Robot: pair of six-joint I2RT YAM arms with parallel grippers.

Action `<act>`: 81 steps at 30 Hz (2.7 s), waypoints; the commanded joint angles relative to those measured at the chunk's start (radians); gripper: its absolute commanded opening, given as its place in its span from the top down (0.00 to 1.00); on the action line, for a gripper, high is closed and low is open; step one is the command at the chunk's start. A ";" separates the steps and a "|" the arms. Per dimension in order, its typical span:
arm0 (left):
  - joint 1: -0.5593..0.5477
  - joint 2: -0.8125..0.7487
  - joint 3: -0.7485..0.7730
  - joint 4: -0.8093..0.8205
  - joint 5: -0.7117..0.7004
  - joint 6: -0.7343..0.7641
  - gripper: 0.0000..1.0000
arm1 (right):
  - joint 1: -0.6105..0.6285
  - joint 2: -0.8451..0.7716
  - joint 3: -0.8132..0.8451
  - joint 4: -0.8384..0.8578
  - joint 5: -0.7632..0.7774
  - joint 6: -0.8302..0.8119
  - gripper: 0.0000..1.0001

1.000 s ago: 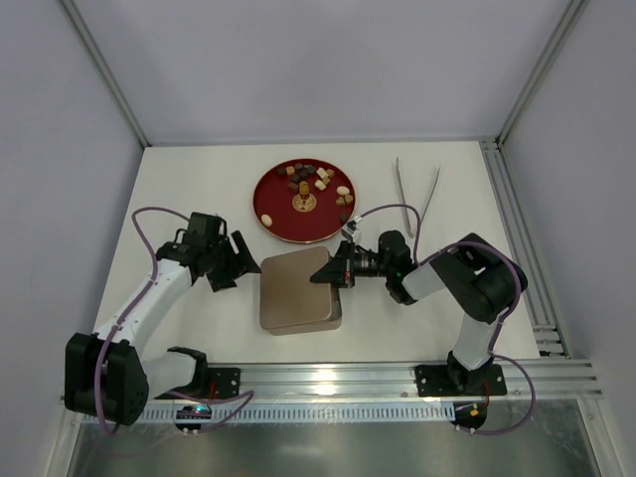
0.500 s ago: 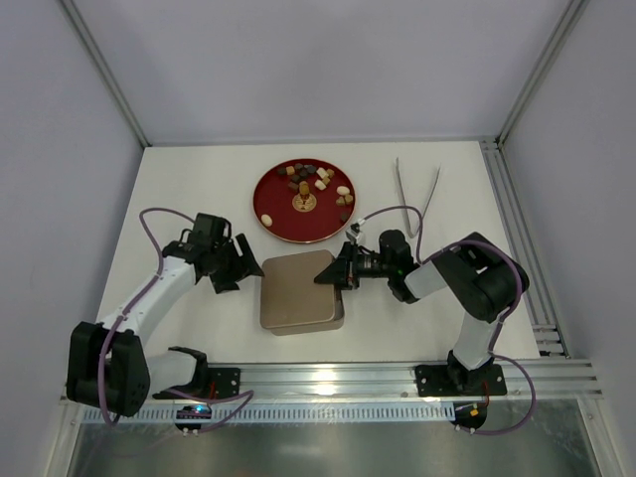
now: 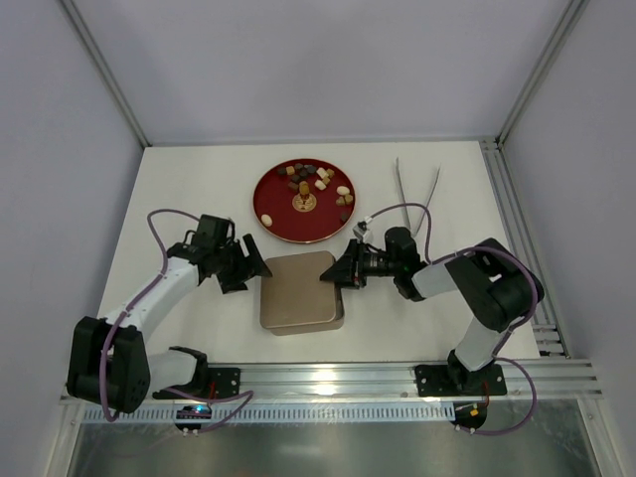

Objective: Pack the chocolate

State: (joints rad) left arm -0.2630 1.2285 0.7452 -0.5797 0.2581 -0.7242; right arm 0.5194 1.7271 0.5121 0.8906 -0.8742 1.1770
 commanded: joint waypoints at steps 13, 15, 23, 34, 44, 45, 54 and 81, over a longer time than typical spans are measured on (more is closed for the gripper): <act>-0.038 0.026 -0.017 0.093 0.063 -0.026 0.23 | -0.051 -0.162 0.022 -0.344 0.066 -0.240 0.59; -0.044 0.026 -0.018 0.096 0.061 -0.030 0.23 | -0.052 -0.176 0.031 -0.387 0.076 -0.269 0.59; -0.055 0.020 -0.029 0.096 0.052 -0.041 0.25 | -0.056 -0.238 0.080 -0.582 0.144 -0.375 0.59; -0.064 0.012 -0.027 0.084 0.047 -0.049 0.27 | -0.056 -0.348 0.137 -0.798 0.276 -0.499 0.59; -0.091 -0.024 -0.021 0.064 0.038 -0.081 0.28 | 0.005 -0.399 0.118 -0.852 0.380 -0.524 0.54; -0.096 -0.024 -0.021 0.063 0.036 -0.084 0.28 | 0.019 -0.396 0.115 -0.845 0.383 -0.516 0.52; -0.119 -0.050 -0.033 0.047 0.032 -0.101 0.29 | 0.064 -0.399 0.100 -0.805 0.412 -0.502 0.42; -0.173 -0.018 0.009 0.000 -0.037 -0.159 0.32 | 0.202 -0.402 0.097 -0.812 0.520 -0.442 0.36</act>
State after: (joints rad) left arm -0.4252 1.2003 0.7143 -0.5705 0.2424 -0.8680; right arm 0.7006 1.3560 0.6075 0.0513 -0.3756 0.7162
